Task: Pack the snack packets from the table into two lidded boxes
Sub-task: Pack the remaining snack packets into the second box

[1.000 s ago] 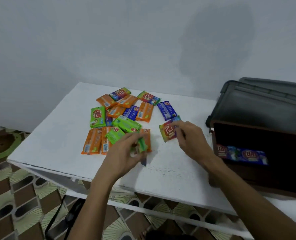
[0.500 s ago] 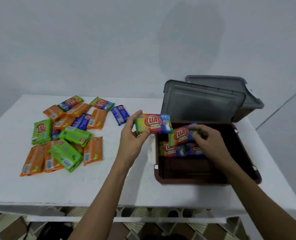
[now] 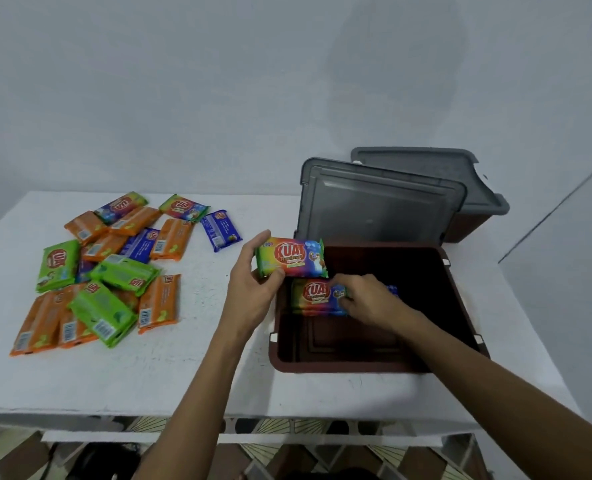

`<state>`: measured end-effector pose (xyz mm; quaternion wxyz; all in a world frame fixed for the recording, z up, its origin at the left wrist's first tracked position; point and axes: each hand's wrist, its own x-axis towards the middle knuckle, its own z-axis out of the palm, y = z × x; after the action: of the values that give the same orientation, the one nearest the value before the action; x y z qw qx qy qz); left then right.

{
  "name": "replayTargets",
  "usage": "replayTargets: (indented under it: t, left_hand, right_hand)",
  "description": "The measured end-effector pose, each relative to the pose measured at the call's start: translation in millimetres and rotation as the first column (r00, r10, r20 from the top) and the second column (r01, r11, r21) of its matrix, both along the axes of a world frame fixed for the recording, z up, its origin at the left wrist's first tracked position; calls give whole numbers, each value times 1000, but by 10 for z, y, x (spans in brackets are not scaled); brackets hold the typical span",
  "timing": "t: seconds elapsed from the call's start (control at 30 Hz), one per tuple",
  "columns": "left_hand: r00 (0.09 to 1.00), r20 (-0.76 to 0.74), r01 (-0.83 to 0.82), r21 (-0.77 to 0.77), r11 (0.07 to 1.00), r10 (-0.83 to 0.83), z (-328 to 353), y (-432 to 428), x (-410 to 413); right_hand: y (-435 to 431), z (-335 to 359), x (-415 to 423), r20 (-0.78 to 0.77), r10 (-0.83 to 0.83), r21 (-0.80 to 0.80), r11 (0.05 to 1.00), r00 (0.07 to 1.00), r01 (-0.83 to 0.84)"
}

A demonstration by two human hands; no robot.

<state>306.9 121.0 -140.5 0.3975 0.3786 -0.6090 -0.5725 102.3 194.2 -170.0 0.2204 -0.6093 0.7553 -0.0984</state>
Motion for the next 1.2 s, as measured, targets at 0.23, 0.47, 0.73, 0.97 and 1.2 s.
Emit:
replayTargets:
  t: [0.23,0.47,0.73,0.97,1.2]
  left_hand:
    - [990,-13,139,14,990,-139,107,103,-231]
    - [800,598,344,-514,785,41,-22,48,-365]
    - [759,603,181,-560,808,247,-228,43,-275]
    - [762,600,180,-555,812,242,-229,79,-268]
    - [875,448,98,-530,842,181,-263,-179,58]
  right_hand:
    - [188,481,-81,963,-80,-33,912,256,409]
    - [653,504,-445,836,-200,-78,878,511,472]
    - [570,188,-541,342,-356,-46,918,870,394]
    - [517,126,-470,-162,-156,82,982,974,171]
    - [5,550,123,-312,-124,-342,940,942,11]
